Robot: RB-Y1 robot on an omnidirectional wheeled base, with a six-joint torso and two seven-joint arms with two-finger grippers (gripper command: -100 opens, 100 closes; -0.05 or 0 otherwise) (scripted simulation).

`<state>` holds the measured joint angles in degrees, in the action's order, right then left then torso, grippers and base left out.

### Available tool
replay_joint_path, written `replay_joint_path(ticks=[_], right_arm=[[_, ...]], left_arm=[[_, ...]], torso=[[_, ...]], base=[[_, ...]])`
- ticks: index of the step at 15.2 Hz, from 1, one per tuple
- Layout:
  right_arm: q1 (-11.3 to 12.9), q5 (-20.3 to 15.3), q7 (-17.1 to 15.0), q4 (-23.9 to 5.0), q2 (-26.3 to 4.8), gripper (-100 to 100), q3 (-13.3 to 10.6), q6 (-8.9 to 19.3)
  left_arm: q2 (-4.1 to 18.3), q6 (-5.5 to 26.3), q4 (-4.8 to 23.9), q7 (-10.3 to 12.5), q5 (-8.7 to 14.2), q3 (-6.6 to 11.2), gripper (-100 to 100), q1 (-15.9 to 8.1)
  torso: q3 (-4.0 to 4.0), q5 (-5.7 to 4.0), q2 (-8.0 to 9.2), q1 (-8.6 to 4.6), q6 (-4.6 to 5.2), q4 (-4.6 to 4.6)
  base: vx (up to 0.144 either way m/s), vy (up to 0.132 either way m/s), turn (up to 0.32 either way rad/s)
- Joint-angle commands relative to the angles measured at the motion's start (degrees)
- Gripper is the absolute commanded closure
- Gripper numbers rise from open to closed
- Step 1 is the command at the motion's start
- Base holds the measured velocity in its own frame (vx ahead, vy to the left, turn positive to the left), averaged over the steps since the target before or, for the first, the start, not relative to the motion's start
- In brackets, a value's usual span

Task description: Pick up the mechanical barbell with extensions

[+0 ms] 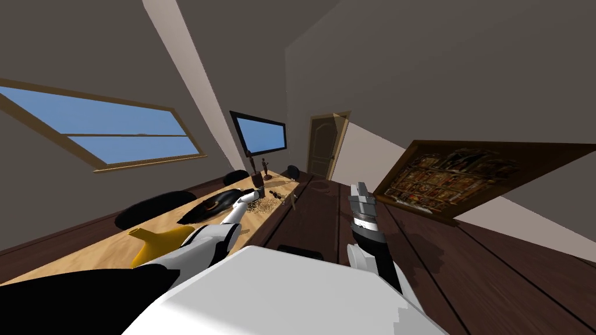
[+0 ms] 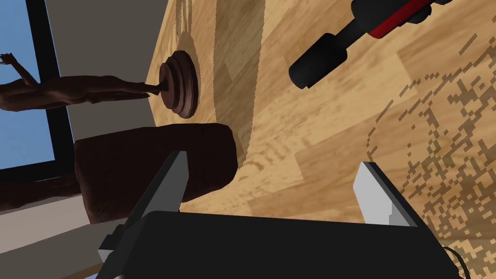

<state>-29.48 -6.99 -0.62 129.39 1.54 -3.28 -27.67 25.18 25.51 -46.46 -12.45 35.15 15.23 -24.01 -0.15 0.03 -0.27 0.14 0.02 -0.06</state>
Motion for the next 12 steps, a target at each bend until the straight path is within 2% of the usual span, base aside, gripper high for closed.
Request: replay_joint_path(ticks=[1, 2, 3, 5, 6, 7, 8, 9, 10, 12], right_arm=[[0.00, 0.00, 0.00, 0.00, 0.00, 0, 0.00, 0.00], [0.00, 0.00, 0.00, 0.00, 0.00, 0, 0.00, 0.00], [0.00, 0.00, 0.00, 0.00, 0.00, 0, 0.00, 0.00], [0.00, 0.00, 0.00, 0.00, 0.00, 0, 0.00, 0.00], [0.00, 0.00, 0.00, 0.00, 0.00, 0, 0.00, 0.00], [0.00, 0.00, 0.00, 0.00, 0.00, 0, 0.00, 0.00], [0.00, 0.00, 0.00, 0.00, 0.00, 0, 0.00, 0.00], [0.00, 0.00, 0.00, 0.00, 0.00, 0, 0.00, 0.00], [0.00, 0.00, 0.00, 0.00, 0.00, 0, 0.00, 0.00], [0.00, 0.00, 0.00, 0.00, 0.00, 0, 0.00, 0.00]], left_arm=[[-0.18, 1.66, 2.84, -0.38, 1.21, 0.03, -100, -1.07], [-0.18, 1.66, 2.84, -0.38, 1.21, 0.03, -100, -1.07], [-0.40, 3.45, 4.29, -0.71, 2.48, 0.04, -100, -2.68], [-0.40, 3.45, 5.70, -0.71, 2.48, 0.04, -100, -2.68], [-0.63, 5.15, 7.41, -1.02, 3.66, 0.01, -100, -4.19], [-0.63, 5.15, 8.23, -1.02, 3.66, 0.01, -100, -4.19], [-0.89, 6.75, 9.81, -1.31, 4.77, -0.06, -100, -5.58], [-0.89, 6.75, 10.91, -1.31, 4.77, -0.06, -100, -5.58], [-1.16, 8.23, 12.59, -1.58, 5.79, -0.15, -100, -6.85], [-1.16, 8.23, 13.23, -1.58, 5.79, -0.15, -100, -6.85]], torso=[[0.00, 0.00, 0.00, 0.00, 0.00, 0.00], [0.00, 0.00, 0.00, 0.00, -0.02, -0.01], [0.01, 0.00, 0.04, -0.02, -0.03, 0.00], [0.02, 0.00, 0.03, -0.01, -0.02, 0.00], [0.03, 0.00, 0.06, -0.02, -0.03, 0.00], [0.02, 0.00, 0.04, -0.01, -0.01, 0.01], [0.01, 0.00, 0.03, 0.00, -0.02, 0.00], [0.00, 0.00, 0.00, 0.00, 0.00, 0.00], [-0.01, 0.00, -0.01, 0.01, -0.02, -0.01], [0.00, 0.00, 0.00, 0.01, -0.02, 0.00]], base=[[0.057, 0.029, -0.041], [0.039, 0.021, -0.009], [0.042, 0.025, -0.018], [0.043, 0.026, -0.024], [0.048, 0.030, -0.018], [0.052, 0.032, -0.028], [0.059, 0.033, -0.037], [0.060, 0.035, -0.038], [0.057, 0.035, -0.030], [0.048, 0.029, -0.018]])
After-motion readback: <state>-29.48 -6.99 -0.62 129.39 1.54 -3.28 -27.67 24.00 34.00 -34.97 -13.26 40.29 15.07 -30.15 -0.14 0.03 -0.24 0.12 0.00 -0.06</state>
